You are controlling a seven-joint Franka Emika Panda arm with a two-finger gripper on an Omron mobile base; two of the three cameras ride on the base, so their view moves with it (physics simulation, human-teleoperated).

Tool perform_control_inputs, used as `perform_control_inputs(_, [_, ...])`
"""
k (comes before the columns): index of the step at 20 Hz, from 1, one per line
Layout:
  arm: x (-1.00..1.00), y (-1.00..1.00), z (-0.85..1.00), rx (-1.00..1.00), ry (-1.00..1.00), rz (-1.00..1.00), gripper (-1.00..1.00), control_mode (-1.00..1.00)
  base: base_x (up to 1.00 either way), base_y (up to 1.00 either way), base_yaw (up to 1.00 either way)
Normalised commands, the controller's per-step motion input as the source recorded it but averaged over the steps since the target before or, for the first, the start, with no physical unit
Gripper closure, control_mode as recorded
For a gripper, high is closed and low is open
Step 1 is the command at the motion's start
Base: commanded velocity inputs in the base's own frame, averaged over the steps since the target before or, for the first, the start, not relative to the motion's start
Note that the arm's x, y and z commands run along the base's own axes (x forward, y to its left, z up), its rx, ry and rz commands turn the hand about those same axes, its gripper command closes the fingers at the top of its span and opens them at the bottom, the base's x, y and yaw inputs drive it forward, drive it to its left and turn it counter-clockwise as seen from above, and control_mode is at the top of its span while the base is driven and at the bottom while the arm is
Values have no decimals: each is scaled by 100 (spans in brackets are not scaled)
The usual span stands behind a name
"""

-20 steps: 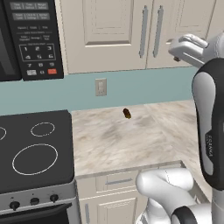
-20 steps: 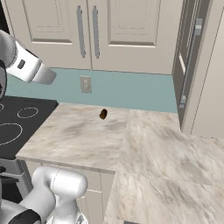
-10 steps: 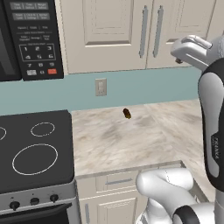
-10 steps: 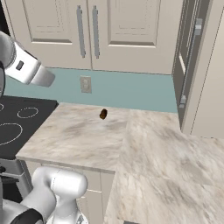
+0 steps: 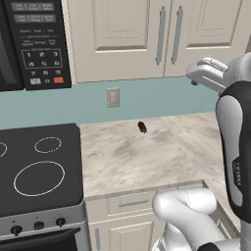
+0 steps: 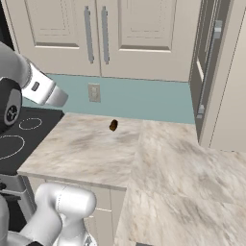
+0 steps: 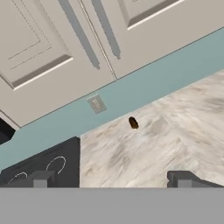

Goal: Close all open cabinet doors.

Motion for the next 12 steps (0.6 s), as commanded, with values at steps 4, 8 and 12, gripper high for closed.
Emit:
perform_control_inputs(4, [0, 0, -4, 0, 0, 0, -100, -100, 0, 0, 0])
perform_control_inputs(8, [-6, 0, 0, 0, 0, 0, -100, -100, 0, 0, 0])
perform_control_inputs(12, [-17, 0, 0, 0, 0, 0, -100, -100, 0, 0, 0])
